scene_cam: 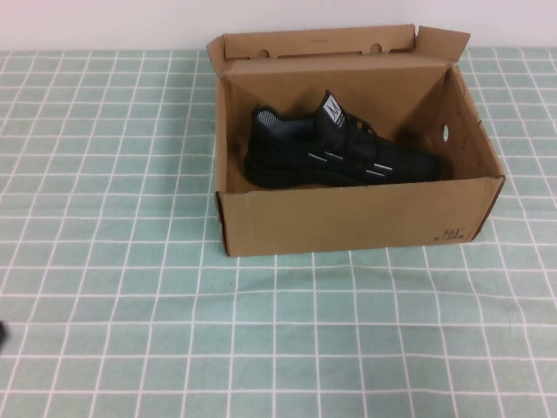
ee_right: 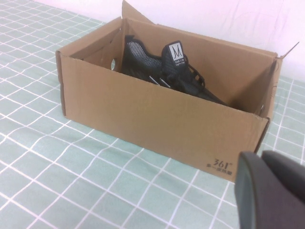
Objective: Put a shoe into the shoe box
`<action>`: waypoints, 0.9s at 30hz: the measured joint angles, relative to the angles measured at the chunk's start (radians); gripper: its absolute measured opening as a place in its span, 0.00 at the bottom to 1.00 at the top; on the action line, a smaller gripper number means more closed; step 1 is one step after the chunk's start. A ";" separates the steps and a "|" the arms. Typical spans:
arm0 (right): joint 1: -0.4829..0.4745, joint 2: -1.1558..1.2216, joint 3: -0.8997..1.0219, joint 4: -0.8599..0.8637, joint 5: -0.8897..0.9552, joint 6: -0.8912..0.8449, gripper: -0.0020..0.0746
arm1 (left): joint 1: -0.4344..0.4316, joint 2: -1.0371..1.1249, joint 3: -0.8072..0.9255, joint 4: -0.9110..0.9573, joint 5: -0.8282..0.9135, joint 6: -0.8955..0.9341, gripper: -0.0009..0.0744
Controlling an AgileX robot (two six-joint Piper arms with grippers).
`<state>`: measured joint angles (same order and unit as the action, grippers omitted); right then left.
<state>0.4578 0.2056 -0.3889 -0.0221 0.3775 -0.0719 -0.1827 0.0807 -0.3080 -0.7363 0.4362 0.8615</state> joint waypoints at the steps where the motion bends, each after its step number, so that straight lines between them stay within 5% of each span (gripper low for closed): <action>1: 0.000 0.000 0.000 0.000 0.000 0.000 0.02 | 0.000 -0.028 0.028 0.080 -0.036 -0.083 0.01; 8: 0.000 0.002 0.000 -0.001 0.000 0.000 0.02 | 0.000 -0.091 0.200 0.984 -0.200 -0.985 0.01; 12: 0.000 0.002 0.000 0.001 0.000 0.000 0.02 | -0.027 -0.093 0.271 1.265 -0.087 -1.324 0.01; 19: 0.000 0.002 0.000 0.001 0.000 0.000 0.02 | -0.039 -0.093 0.335 1.555 0.035 -1.772 0.01; 23: 0.000 0.002 0.000 -0.001 0.000 0.000 0.02 | -0.039 -0.093 0.335 1.607 -0.104 -1.839 0.01; 27: 0.000 0.002 0.000 -0.001 0.000 0.000 0.02 | -0.039 -0.093 0.335 1.631 -0.339 -2.107 0.01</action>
<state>0.4578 0.2078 -0.3889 -0.0232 0.3775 -0.0719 -0.2214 -0.0123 0.0266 0.8944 0.0973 -1.2454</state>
